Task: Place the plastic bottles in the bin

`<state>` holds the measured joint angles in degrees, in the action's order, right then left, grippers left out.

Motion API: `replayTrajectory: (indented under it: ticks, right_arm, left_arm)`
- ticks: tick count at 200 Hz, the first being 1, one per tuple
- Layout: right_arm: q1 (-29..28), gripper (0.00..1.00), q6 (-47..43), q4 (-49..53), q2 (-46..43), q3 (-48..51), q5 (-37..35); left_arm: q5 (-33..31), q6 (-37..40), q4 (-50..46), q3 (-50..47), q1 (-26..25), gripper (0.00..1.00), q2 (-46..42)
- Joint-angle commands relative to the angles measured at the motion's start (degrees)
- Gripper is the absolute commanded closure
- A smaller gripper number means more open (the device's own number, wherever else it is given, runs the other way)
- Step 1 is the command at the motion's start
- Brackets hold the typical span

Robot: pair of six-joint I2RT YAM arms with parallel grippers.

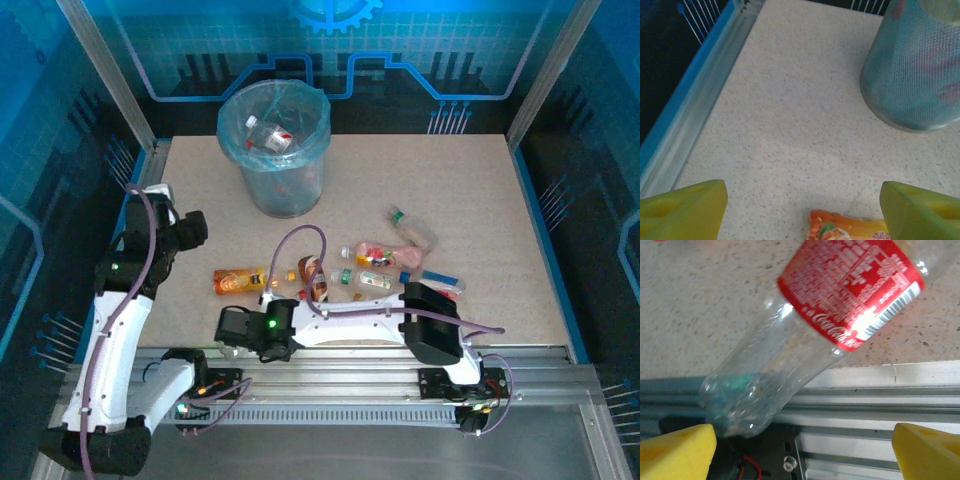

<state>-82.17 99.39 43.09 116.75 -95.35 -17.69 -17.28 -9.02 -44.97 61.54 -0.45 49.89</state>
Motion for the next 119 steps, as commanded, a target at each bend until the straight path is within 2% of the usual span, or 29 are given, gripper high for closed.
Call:
replayTrajectory:
  ticks: [1,53,97,119]
  right_arm:
    - [1.7,0.08,8.3,2.0,2.4,-2.4,-2.9]
    - [4.7,0.09,10.6,0.8,7.6,-5.7,-0.1]
    - [7.1,0.16,11.7,-0.8,9.8,-5.0,4.9]
    - [8.2,0.24,10.9,-1.8,9.7,-4.7,5.0]
  left_arm:
    - [-3.7,1.8,3.2,-1.5,1.0,0.19,-1.6]
    - [-2.2,2.4,4.5,-2.0,1.3,0.19,-2.0]
    - [-1.6,2.2,4.2,-1.1,1.4,0.20,-2.0]
    - [-1.7,2.1,4.1,-0.8,1.4,0.20,-2.0]
